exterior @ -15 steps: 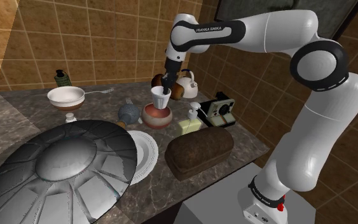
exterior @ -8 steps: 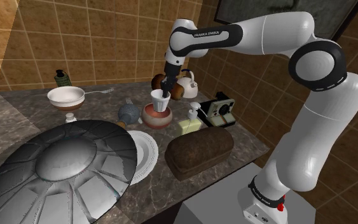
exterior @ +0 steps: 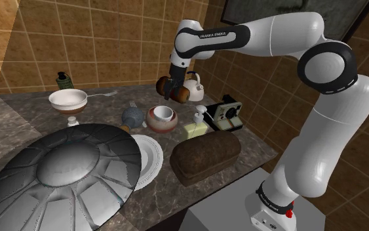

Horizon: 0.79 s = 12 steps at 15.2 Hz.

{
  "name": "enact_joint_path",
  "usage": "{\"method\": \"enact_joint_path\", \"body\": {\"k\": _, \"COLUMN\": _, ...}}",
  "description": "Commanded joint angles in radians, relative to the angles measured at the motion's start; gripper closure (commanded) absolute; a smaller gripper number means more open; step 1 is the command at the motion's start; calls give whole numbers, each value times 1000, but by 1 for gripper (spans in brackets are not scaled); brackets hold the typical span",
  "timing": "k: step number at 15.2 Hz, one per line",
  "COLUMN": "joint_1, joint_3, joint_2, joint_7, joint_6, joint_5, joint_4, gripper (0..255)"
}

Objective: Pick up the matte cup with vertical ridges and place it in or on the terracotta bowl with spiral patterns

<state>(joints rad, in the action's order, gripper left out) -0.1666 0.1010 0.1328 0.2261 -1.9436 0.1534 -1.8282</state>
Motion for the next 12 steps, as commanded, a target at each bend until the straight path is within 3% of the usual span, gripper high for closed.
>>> {"method": "enact_joint_path", "body": {"k": 1, "joint_1": 0, "joint_3": 0, "joint_2": 0, "joint_7": 0, "joint_6": 0, "joint_5": 0, "joint_4": 0, "gripper": 0}}
{"method": "enact_joint_path", "body": {"k": 5, "joint_1": 8, "joint_3": 6, "joint_2": -16, "joint_7": -5, "joint_6": 122, "joint_5": -7, "joint_4": 106, "gripper": 0}}
{"method": "enact_joint_path", "body": {"k": 12, "joint_1": 8, "joint_3": 7, "joint_2": -16, "joint_7": -5, "joint_6": 122, "joint_5": -7, "joint_4": 106, "gripper": 0}}
